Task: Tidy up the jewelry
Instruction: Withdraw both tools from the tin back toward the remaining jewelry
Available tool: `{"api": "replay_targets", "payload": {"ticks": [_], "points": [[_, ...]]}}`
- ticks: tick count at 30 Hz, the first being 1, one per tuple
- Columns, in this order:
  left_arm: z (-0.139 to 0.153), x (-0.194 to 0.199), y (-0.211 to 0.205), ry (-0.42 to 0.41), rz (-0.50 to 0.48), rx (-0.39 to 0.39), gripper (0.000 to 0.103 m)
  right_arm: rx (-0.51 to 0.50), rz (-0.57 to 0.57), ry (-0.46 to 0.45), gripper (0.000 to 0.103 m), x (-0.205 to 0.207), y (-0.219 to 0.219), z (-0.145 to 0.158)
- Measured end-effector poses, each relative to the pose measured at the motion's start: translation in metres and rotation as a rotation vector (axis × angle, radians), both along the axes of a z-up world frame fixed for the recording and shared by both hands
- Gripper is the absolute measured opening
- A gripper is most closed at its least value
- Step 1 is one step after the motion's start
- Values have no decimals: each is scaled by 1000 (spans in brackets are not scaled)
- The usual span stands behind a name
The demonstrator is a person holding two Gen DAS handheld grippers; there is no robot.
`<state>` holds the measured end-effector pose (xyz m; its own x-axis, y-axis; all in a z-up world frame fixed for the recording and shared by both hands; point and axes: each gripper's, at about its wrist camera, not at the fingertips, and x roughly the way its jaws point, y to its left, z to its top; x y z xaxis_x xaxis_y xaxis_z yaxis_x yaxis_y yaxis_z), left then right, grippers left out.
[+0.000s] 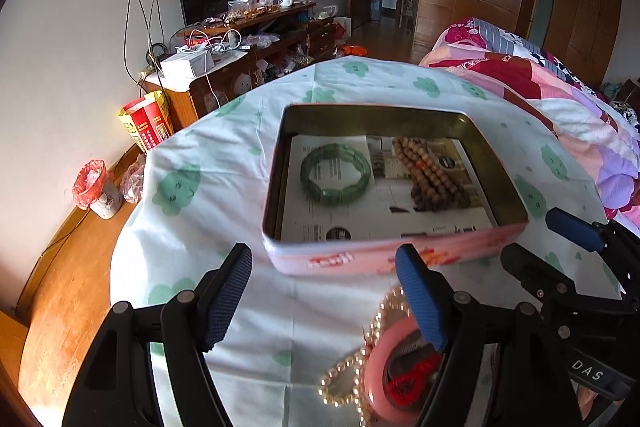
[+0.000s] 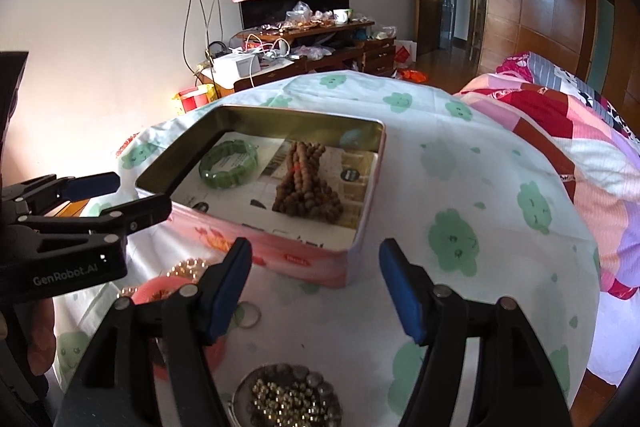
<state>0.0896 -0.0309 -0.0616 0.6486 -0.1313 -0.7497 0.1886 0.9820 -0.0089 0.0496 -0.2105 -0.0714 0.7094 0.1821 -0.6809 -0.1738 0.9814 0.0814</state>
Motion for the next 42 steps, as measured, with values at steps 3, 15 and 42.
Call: {"api": "replay_targets", "payload": {"ticks": [3, 15, 42], "points": [[-5, -9, 4, 14, -2, -4, 75, -5, -1, -2, 72, -7, -1, -1], [-12, -39, 20, 29, 4, -5, 75, -16, -21, 11, 76, -28, -8, -9], [-6, -68, -8, -18, -78, -53, 74, -63, -22, 13, 76, -66, -10, -22]]}}
